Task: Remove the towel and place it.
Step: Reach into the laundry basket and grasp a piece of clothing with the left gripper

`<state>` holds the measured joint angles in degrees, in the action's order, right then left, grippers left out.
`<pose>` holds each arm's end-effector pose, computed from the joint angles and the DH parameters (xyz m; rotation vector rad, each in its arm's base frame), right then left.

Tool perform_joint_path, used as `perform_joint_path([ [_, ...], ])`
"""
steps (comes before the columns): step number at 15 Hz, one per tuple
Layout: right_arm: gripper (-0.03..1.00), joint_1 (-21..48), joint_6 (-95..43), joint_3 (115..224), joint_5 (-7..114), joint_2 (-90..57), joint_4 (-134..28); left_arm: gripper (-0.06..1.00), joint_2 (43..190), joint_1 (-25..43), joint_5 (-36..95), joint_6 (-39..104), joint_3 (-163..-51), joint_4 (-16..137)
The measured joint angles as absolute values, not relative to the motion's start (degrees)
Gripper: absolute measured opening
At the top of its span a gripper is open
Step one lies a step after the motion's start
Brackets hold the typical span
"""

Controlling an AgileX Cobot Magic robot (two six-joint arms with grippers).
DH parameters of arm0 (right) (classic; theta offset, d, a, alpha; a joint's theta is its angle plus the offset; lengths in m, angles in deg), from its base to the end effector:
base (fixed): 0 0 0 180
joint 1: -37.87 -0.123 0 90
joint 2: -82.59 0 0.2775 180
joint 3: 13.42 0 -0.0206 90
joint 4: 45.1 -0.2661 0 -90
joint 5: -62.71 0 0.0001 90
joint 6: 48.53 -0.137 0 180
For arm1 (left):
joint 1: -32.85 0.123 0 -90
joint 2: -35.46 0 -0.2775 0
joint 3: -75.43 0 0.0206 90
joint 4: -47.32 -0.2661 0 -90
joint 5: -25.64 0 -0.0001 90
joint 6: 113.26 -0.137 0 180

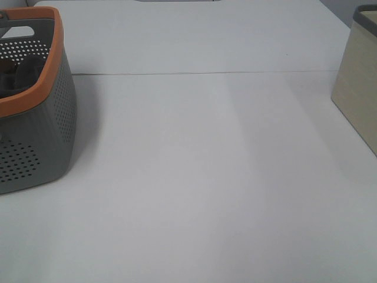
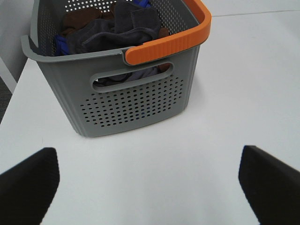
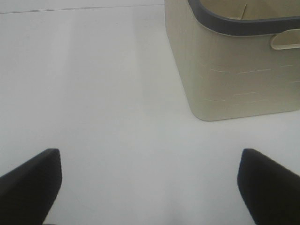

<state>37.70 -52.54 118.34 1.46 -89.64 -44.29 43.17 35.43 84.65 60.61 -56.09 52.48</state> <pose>0.0559 -0.0015 0.2635 0.0693 2.0454 0.0286 0.0587 -0.0079 0.2674 0.0648 2.0064 -0.0101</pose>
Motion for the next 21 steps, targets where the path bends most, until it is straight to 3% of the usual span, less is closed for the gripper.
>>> perform_joint_path([
  [21, 0.91, 37.70, -52.54, 118.34, 1.46, -89.64, -44.29, 0.98, 43.17, 35.43, 84.65, 60.49, -56.09, 52.48],
])
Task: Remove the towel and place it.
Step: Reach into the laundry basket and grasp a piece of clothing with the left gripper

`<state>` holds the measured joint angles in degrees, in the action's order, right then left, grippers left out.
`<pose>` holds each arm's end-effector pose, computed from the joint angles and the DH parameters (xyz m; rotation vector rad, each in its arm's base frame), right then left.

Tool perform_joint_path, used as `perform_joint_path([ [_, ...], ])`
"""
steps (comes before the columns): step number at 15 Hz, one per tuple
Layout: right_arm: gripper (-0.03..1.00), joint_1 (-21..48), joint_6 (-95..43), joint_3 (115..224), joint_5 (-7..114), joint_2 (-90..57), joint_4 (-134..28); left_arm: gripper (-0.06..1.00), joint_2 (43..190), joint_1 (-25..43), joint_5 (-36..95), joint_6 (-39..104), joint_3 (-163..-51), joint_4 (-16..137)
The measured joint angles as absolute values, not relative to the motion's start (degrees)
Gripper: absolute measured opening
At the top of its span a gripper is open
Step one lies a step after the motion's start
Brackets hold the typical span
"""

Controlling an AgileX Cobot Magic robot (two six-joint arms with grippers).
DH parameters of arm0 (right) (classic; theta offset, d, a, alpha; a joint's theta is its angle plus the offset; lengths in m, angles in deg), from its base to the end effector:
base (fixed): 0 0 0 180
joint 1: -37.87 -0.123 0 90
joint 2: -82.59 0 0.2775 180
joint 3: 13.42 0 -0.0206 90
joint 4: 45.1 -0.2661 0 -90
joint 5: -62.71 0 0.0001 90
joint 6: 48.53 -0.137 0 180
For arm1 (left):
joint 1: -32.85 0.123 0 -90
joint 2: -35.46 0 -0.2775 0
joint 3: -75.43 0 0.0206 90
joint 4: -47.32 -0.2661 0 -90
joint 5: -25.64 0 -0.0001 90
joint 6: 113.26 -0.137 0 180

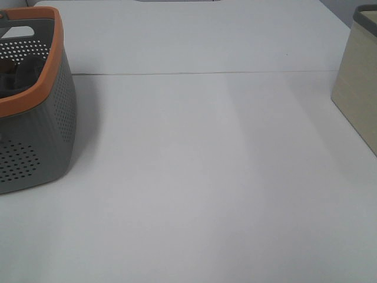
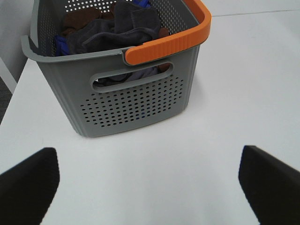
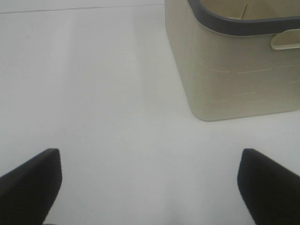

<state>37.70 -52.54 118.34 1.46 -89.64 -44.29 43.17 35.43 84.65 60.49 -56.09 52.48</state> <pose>0.0559 -0.0015 0.2635 0.0693 2.0454 0.0286 0.0587 -0.0079 0.2674 0.0669 2.0063 -0.0087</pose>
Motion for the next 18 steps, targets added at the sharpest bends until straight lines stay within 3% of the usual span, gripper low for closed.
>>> perform_joint_path([
  [18, 0.91, 37.70, -52.54, 118.34, 1.46, -89.64, -44.29, 0.98, 43.17, 35.43, 84.65, 60.49, -56.09, 52.48],
])
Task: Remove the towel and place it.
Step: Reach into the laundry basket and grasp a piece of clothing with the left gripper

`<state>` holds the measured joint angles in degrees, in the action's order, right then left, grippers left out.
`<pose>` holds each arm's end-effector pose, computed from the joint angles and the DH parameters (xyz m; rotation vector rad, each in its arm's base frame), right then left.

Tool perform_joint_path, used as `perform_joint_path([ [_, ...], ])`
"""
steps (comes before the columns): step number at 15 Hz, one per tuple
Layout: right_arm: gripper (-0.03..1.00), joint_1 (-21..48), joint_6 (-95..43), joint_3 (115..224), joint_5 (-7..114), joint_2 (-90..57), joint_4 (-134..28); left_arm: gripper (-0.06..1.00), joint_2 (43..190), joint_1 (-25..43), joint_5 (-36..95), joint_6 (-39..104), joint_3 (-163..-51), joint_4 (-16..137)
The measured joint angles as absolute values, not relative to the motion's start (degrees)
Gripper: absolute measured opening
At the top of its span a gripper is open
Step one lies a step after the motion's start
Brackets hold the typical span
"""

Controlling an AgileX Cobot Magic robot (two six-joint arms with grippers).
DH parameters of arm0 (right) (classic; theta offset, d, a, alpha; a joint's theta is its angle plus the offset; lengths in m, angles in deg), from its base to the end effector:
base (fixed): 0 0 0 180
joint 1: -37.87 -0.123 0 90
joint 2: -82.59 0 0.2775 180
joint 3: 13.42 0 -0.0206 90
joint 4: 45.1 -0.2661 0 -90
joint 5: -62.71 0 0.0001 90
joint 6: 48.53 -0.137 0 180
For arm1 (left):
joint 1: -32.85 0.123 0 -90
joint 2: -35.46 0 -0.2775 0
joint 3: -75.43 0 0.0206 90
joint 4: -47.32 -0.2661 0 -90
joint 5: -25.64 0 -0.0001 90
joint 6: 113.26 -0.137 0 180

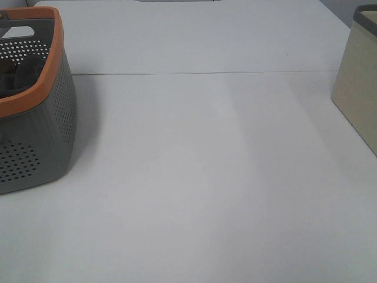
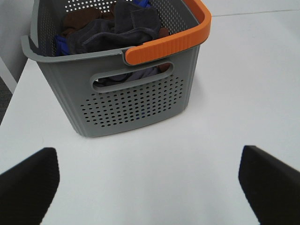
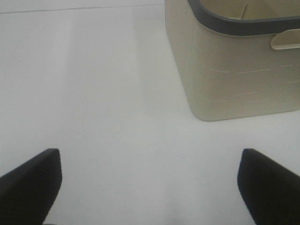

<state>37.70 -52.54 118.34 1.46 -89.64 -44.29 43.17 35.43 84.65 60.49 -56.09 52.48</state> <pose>0.0559 -0.0015 0.2635 0.0693 2.0454 0.0286 0.0587 -0.0079 0.2674 0.0669 2.0063 -0.0087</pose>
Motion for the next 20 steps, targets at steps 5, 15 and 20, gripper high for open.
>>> perform_joint_path([
  [5, 0.91, 37.70, -52.54, 118.34, 1.46, -89.64, -44.29, 0.98, 51.94, 35.43, 87.40, 60.49, -62.74, 52.48],
  [15, 0.91, 37.70, -52.54, 118.34, 1.46, -89.64, -44.29, 0.98, 99.38, 35.43, 95.08, 46.11, -100.33, 52.53],
  [20, 0.91, 37.70, -52.54, 118.34, 1.46, -89.64, -44.29, 0.98, 123.90, 35.43, 95.08, 32.65, -117.46, 52.53],
])
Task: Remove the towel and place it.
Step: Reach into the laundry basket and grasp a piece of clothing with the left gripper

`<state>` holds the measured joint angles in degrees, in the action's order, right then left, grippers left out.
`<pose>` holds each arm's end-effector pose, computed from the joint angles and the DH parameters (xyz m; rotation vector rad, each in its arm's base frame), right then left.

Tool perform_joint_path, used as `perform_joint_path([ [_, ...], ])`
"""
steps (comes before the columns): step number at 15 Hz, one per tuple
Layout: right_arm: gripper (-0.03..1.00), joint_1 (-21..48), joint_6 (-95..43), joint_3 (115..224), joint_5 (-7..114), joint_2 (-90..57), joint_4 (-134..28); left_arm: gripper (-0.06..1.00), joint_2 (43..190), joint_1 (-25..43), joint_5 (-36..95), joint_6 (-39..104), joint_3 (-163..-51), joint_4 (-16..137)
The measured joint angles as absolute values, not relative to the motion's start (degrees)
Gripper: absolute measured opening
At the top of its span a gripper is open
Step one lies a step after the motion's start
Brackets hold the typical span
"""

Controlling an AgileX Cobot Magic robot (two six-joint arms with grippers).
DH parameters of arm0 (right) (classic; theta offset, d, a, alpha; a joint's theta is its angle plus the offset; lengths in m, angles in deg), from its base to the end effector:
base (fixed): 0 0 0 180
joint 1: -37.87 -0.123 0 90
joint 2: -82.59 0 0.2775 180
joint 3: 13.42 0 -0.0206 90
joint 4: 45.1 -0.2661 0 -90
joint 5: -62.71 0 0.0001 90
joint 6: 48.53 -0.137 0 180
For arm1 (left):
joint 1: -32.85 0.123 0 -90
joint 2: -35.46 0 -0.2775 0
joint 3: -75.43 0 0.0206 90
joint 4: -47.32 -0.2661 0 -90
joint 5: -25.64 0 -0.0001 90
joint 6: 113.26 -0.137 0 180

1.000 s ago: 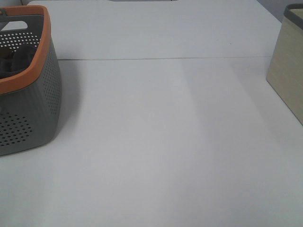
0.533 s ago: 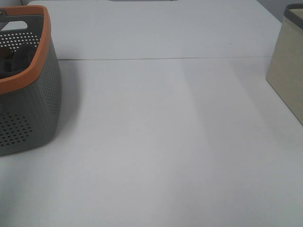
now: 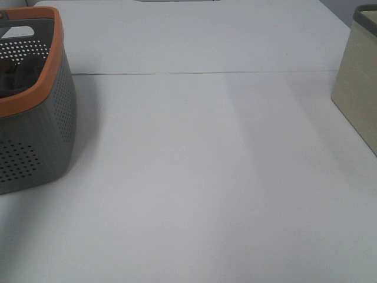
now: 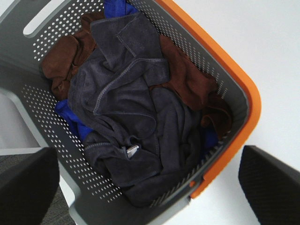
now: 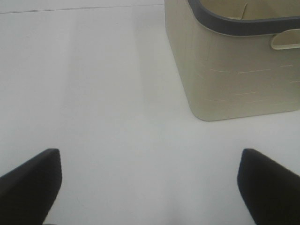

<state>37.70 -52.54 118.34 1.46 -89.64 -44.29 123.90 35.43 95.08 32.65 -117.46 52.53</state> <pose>0.0559 -0.0015 0.2635 0.0693 2.0454 0.0286 0.3236 0.0029 0.3750 0.6806 2.4363 0.1366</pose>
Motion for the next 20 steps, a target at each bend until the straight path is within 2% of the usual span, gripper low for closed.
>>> perform_joint_path([
  [7, 0.91, 37.70, -52.54, 118.34, 1.46, -89.64, -44.29, 0.98, 139.77, 37.55, 95.14, 17.41, -125.71, 51.79],
  [15, 0.91, 37.70, -52.54, 118.34, 1.46, -89.64, -44.29, 0.98, 157.25, 38.98, 91.18, 9.96, -130.75, 50.76],
  [20, 0.91, 37.70, -52.54, 118.34, 1.46, -89.64, -44.29, 0.97, 162.46, 38.98, 88.61, 7.26, -130.75, 47.32],
])
